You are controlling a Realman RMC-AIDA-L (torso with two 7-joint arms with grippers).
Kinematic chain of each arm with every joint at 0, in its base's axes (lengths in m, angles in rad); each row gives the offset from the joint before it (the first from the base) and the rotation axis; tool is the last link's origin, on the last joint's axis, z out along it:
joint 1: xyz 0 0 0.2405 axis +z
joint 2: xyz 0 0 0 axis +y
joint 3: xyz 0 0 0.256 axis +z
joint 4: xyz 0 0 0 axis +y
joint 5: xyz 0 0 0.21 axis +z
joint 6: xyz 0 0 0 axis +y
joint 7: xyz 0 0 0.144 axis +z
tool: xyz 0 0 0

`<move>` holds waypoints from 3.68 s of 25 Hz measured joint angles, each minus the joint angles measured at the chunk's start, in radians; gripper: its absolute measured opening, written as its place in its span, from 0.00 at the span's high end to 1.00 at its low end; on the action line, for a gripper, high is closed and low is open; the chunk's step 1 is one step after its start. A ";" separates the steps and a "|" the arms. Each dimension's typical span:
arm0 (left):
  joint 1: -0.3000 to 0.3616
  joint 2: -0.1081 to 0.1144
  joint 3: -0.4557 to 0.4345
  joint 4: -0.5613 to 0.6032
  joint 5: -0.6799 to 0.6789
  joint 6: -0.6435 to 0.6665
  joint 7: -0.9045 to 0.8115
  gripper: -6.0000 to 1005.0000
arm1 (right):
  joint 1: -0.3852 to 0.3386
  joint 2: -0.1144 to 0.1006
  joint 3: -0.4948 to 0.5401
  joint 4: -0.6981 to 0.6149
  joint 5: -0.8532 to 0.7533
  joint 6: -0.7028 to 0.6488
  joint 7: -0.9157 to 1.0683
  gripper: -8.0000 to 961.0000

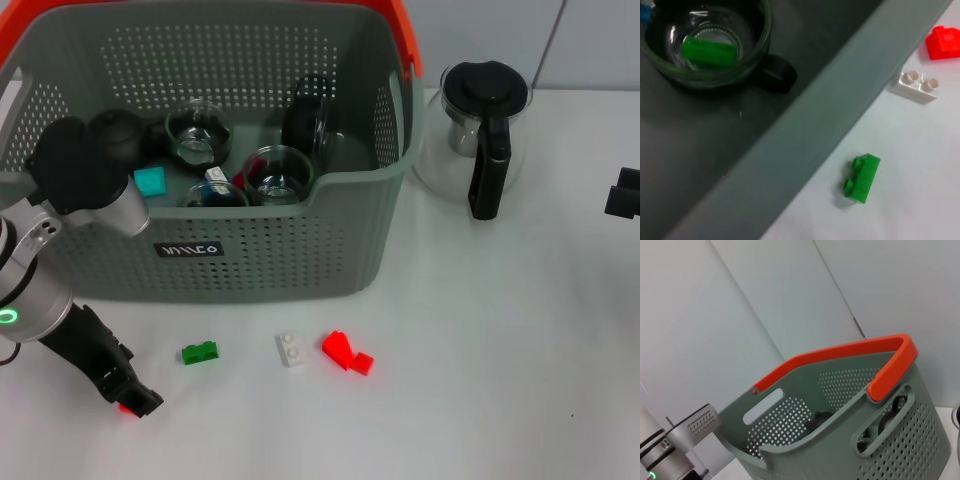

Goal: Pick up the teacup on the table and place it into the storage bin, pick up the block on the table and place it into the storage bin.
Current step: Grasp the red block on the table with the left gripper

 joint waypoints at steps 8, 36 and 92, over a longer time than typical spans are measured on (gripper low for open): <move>-0.001 0.000 0.010 0.003 0.010 0.016 -0.030 0.32 | 0.000 0.000 0.000 0.000 0.000 0.000 0.000 0.14; -0.009 0.000 0.046 0.001 0.043 0.040 -0.119 0.40 | -0.005 0.001 -0.002 -0.001 0.000 0.000 -0.002 0.14; -0.044 0.003 0.117 -0.082 0.046 -0.011 -0.153 0.55 | -0.026 -0.002 -0.002 0.015 -0.002 -0.008 -0.014 0.14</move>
